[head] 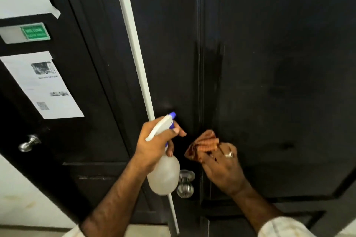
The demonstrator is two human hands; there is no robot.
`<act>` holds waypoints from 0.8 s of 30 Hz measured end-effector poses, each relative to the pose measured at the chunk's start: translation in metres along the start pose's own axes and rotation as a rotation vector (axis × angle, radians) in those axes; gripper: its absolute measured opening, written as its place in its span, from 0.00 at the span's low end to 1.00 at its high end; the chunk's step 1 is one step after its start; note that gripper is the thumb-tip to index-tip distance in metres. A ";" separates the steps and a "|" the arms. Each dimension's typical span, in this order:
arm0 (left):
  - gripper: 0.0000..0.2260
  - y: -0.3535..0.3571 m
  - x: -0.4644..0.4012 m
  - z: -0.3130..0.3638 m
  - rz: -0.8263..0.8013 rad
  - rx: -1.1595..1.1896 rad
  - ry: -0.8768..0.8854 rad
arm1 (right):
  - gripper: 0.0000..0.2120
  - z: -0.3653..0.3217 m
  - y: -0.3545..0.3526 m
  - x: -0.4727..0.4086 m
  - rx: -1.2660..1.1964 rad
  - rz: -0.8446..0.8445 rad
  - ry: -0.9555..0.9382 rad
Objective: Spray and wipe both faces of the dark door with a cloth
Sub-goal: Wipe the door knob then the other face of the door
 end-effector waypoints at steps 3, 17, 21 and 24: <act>0.08 -0.004 0.010 -0.007 -0.021 -0.009 -0.044 | 0.18 0.009 -0.011 0.014 0.051 -0.134 -0.182; 0.05 -0.001 -0.038 0.058 0.038 0.066 0.127 | 0.17 0.043 -0.044 -0.191 0.026 0.329 0.192; 0.08 -0.003 -0.016 0.012 -0.031 0.036 0.075 | 0.18 0.019 -0.006 -0.037 0.002 0.047 0.045; 0.10 -0.010 0.007 -0.021 -0.061 0.035 -0.033 | 0.21 0.010 -0.005 0.041 0.011 -0.282 -0.164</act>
Point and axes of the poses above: each hand's wrist, its own x-axis away from the middle knuckle, its own y-axis out of the palm, z = x × y, the point moved 1 cm from there along -x, towards the middle knuckle, and after that the axes turned 5 degrees about z, right-handed, at the moved point
